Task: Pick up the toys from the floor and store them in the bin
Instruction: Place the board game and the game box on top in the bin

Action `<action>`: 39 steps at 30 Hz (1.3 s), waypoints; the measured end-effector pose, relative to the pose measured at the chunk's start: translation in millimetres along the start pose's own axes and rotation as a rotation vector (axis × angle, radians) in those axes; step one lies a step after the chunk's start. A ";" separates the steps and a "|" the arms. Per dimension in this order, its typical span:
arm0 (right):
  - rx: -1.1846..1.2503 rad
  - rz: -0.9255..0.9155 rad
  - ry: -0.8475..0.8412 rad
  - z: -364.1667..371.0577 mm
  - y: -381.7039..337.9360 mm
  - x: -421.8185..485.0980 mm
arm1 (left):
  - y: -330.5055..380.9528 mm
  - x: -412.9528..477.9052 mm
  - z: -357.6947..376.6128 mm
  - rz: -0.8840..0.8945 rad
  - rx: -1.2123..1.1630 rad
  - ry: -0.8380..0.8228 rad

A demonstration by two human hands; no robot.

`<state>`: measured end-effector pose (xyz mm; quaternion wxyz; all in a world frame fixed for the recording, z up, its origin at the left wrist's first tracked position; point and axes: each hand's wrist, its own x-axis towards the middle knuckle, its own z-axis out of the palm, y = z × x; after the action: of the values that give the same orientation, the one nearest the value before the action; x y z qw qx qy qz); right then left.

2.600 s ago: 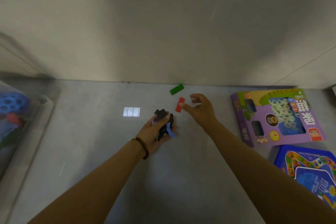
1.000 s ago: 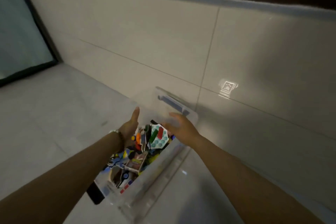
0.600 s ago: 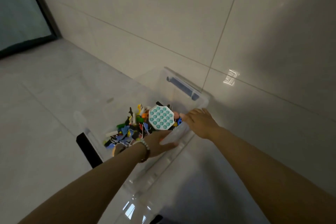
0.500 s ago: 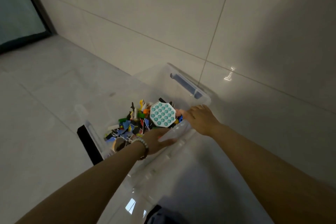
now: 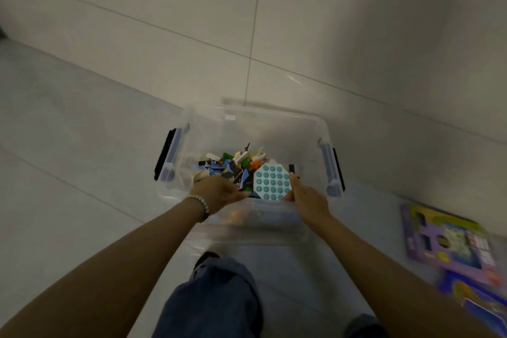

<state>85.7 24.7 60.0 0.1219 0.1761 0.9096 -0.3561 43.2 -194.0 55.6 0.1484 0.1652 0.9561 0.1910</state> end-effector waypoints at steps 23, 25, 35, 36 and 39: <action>0.365 0.438 0.289 -293.0 242.5 -222.8 | 343.5 -5.4 28.9 0.054 -0.703 -0.487; 0.404 0.503 0.282 -296.0 278.8 -226.4 | 366.0 2.4 54.7 0.060 -0.636 -0.525; 0.434 0.593 0.288 -267.4 421.8 -148.0 | 435.3 69.5 210.0 -0.126 -0.619 -0.554; 0.441 0.596 0.295 -263.4 434.8 -137.1 | 439.5 77.1 225.6 -0.154 -0.629 -0.566; 0.526 0.685 0.344 -253.0 477.4 -114.1 | 446.5 92.2 273.0 -0.221 -0.625 -0.645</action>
<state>359.3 499.7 -7.8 0.0311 0.5479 0.6849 -0.4793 170.5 316.2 -20.9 0.5004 0.0603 0.7696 0.3921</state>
